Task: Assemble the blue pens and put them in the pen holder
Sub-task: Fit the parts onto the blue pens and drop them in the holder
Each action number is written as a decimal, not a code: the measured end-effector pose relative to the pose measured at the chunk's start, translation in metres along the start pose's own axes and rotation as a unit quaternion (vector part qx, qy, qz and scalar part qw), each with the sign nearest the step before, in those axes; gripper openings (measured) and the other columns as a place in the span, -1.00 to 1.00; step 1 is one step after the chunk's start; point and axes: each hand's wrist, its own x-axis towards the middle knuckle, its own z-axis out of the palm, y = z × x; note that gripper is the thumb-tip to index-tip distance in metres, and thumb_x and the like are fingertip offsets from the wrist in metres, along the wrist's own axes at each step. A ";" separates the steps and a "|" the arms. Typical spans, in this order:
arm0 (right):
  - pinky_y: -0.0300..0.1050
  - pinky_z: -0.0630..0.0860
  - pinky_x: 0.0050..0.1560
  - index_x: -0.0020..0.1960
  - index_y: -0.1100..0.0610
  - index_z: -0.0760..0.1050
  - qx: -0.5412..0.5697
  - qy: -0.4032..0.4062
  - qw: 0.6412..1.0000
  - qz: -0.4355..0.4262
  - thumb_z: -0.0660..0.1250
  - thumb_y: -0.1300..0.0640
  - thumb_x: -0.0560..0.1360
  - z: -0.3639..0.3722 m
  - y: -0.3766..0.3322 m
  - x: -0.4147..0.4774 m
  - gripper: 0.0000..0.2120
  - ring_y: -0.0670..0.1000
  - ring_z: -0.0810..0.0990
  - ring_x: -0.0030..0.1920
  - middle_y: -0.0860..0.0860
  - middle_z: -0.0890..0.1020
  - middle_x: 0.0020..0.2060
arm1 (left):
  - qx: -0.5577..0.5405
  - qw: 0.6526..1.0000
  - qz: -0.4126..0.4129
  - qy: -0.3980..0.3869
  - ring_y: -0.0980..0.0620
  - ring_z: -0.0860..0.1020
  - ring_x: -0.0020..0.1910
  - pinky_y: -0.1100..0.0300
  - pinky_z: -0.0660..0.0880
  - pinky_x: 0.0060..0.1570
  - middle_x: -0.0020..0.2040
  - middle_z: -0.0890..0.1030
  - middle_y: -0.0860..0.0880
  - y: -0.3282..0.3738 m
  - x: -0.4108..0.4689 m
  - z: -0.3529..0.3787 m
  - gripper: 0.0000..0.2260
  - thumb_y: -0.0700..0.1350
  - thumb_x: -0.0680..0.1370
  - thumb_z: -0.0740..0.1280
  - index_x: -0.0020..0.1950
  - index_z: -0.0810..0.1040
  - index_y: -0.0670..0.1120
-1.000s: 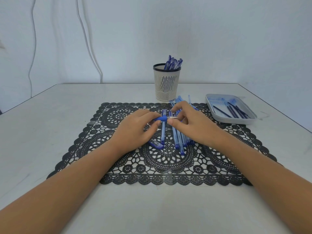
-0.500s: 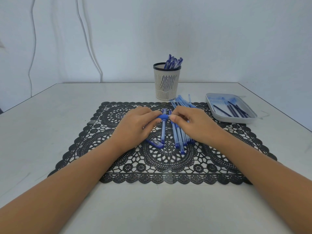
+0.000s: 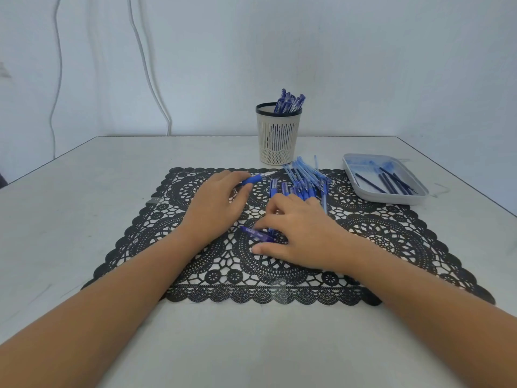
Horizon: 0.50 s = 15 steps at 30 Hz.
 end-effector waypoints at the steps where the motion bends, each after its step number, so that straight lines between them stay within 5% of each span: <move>1: -0.05 0.24 0.06 0.21 -0.06 0.49 0.000 0.000 1.000 0.002 0.18 -0.26 0.47 0.000 0.000 0.000 -0.57 -0.06 0.33 0.09 -0.07 0.38 0.10 | -0.001 1.000 -0.002 -0.002 0.07 0.47 -0.12 0.32 0.28 -0.09 -0.09 0.60 -0.04 0.000 0.000 0.000 -0.79 -0.11 0.56 0.27 0.15 0.55 -0.13; 9: -0.13 0.52 -0.03 0.06 0.08 0.54 0.191 0.044 0.978 0.076 0.22 0.04 0.54 -0.017 0.008 0.002 -0.81 0.01 0.55 -0.12 -0.02 0.59 -0.14 | -0.022 1.000 -0.010 -0.003 0.14 0.45 -0.17 0.54 0.28 -0.15 -0.14 0.54 0.07 0.006 0.000 -0.005 -0.82 -0.15 0.55 0.28 0.12 0.57 -0.13; 12: -0.42 0.39 -0.30 0.02 0.07 0.54 0.253 0.114 0.950 0.147 0.25 0.07 0.54 -0.027 0.023 0.002 -0.86 -0.08 0.49 -0.34 -0.05 0.56 -0.31 | -0.018 1.000 -0.002 -0.019 0.12 0.47 -0.15 0.47 0.30 -0.14 -0.12 0.56 0.05 0.006 -0.001 -0.005 -0.81 -0.14 0.55 0.28 0.13 0.56 -0.12; 15: -0.50 0.30 -0.41 -0.05 0.04 0.55 0.296 0.163 0.923 0.185 0.28 0.09 0.53 -0.029 0.036 0.002 -0.92 -0.24 0.40 -0.44 -0.14 0.48 -0.42 | -0.018 0.999 0.016 -0.030 0.08 0.49 -0.14 0.33 0.36 -0.11 -0.11 0.59 0.01 0.005 -0.001 -0.005 -0.81 -0.14 0.55 0.28 0.14 0.56 -0.14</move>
